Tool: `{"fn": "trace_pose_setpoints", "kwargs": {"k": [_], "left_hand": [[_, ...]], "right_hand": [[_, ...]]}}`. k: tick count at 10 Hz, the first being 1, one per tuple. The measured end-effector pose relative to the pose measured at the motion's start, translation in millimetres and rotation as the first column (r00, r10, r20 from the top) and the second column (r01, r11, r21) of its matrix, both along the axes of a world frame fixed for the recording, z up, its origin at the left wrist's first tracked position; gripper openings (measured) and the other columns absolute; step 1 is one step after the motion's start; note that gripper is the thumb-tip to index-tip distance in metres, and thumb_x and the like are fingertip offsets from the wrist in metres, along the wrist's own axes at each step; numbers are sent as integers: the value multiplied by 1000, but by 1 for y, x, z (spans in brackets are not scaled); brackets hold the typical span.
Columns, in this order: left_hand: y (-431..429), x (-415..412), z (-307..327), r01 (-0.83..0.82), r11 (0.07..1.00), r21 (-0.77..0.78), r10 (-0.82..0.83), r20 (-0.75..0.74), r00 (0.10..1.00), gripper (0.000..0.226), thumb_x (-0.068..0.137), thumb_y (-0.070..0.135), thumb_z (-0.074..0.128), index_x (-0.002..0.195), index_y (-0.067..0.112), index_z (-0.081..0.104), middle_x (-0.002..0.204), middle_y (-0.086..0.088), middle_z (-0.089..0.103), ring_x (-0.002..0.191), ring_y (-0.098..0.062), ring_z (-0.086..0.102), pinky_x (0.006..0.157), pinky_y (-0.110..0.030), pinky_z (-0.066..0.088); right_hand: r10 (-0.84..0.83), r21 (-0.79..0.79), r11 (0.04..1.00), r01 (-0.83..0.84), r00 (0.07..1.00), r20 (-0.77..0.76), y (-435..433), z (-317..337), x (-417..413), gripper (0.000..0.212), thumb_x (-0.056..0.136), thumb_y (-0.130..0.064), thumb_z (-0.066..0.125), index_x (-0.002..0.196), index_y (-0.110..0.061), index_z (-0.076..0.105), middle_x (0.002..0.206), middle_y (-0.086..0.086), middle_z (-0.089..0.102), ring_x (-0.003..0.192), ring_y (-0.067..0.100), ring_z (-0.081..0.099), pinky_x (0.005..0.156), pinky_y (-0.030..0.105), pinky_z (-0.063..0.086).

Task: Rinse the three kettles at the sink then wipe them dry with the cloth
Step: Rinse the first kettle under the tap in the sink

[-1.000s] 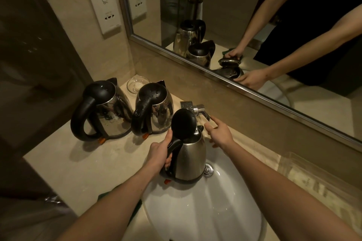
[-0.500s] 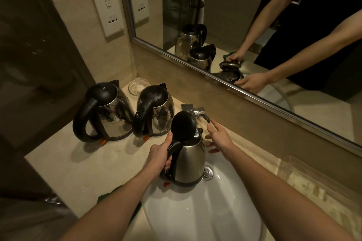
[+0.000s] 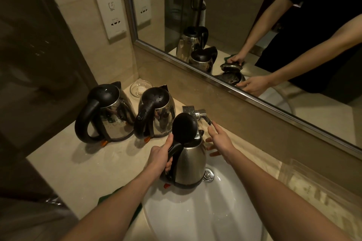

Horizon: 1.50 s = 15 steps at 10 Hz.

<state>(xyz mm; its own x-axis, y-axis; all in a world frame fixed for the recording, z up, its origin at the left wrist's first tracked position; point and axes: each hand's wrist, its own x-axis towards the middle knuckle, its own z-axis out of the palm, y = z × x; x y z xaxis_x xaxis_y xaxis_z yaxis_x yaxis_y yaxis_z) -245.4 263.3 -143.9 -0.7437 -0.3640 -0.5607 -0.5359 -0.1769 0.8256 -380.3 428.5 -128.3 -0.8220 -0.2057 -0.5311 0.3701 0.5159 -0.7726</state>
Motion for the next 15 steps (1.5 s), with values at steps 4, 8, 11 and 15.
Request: {"fn": "trace_pose_setpoints", "kwargs": {"k": [4,8,11,15], "left_hand": [[-1,-2,0,1,1000,-2,-1,0,1000,67,92,68,42,53,14,52,45,0,46,41,-15,44,51,-28,40],[-2,-3,0,4,1000,3,-4,0,1000,68,90,70,43,52,15,52,45,-1,46,40,-15,44,50,-28,40],[-2,-3,0,-7,1000,-4,7,2,1000,68,92,68,44,52,14,52,45,-1,45,40,-16,43,49,-27,39],[-3,-4,0,-21,1000,-9,21,8,1000,66,93,65,45,56,12,53,44,0,46,40,-15,43,48,-27,38]], "right_hand": [[54,47,997,-54,998,-9,4,3,-1,51,98,-49,39,147,-43,27,112,12,60,94,35,66,70,41,57],[88,72,994,-86,996,-12,6,2,-3,50,98,-48,39,146,-46,25,114,12,59,90,31,66,70,42,59],[79,68,995,-78,997,-7,5,2,-3,52,97,-50,40,147,-45,26,112,11,61,89,31,67,70,42,58],[70,63,996,-70,998,2,5,2,-4,53,97,-51,40,147,-44,25,111,14,62,88,32,67,70,42,57]]}}
